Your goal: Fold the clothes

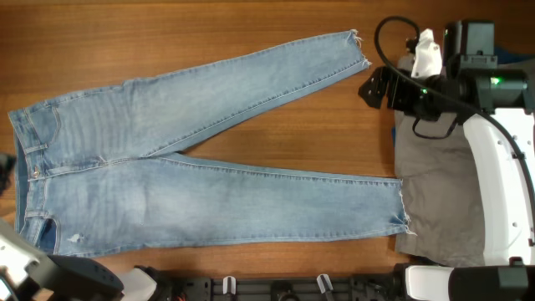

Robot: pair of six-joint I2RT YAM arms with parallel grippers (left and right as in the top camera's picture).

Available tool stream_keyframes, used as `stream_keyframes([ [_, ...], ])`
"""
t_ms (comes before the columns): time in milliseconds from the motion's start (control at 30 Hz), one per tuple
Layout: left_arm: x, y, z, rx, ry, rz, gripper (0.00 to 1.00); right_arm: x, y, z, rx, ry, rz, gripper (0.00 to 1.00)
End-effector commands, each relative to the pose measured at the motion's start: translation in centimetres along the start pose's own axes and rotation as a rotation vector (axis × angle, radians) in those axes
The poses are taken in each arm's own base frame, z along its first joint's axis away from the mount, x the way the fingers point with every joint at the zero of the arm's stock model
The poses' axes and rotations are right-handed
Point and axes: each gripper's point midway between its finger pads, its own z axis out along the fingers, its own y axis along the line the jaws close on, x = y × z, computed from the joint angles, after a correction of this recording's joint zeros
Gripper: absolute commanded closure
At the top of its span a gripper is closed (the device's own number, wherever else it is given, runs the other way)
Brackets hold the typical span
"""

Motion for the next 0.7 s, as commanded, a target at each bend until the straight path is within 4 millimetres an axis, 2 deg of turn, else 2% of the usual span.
stream_keyframes([
  [0,3.0,4.0,5.7,-0.077,0.124,-0.140,0.39,2.2,-1.0,1.3,0.011,0.089,0.055,0.01],
  [33,3.5,5.1,7.0,-0.090,0.136,-0.176,0.43,3.3,-1.4,1.9,0.018,0.128,0.072,0.01],
  [67,3.7,7.2,8.5,-0.107,0.137,-0.281,0.57,4.8,-2.1,2.9,0.030,0.176,0.093,0.04],
  [100,3.7,8.1,9.0,-0.113,0.131,-0.323,0.63,5.6,-2.7,3.4,0.047,0.200,0.125,0.04],
  [200,3.2,9.5,9.6,-0.100,0.116,-0.385,0.65,8.9,-4.8,5.1,0.125,0.283,0.233,0.07],
  [233,3.2,9.3,9.7,-0.076,0.120,-0.394,0.64,10.8,-5.6,6.1,0.145,0.329,0.276,0.08],
  [300,2.9,8.1,9.7,-0.001,0.126,-0.396,0.62,14.5,-7.2,7.7,0.190,0.411,0.371,0.17],
  [333,2.7,7.7,9.7,0.023,0.126,-0.395,0.62,15.9,-7.6,8.2,0.202,0.437,0.402,0.24],
  [367,2.5,7.4,9.7,0.042,0.119,-0.393,0.62,18.1,-8.1,8.7,0.221,0.488,0.452,0.34],
  [467,2.0,6.4,9.7,0.100,0.111,-0.365,0.60,21.7,-8.6,8.8,0.246,0.583,0.500,0.40],
  [567,1.8,6.0,9.6,0.123,0.111,-0.366,0.59,24.8,-9.5,9.1,0.301,0.638,0.584,0.34],
  [633,1.7,6.0,9.6,0.125,0.107,-0.365,0.58,26.4,-11.2,9.1,0.408,0.632,0.637,0.34],
  [667,1.6,5.9,9.6,0.128,0.104,-0.365,0.58,26.7,-11.4,9.1,0.422,0.635,0.647,0.34],
])
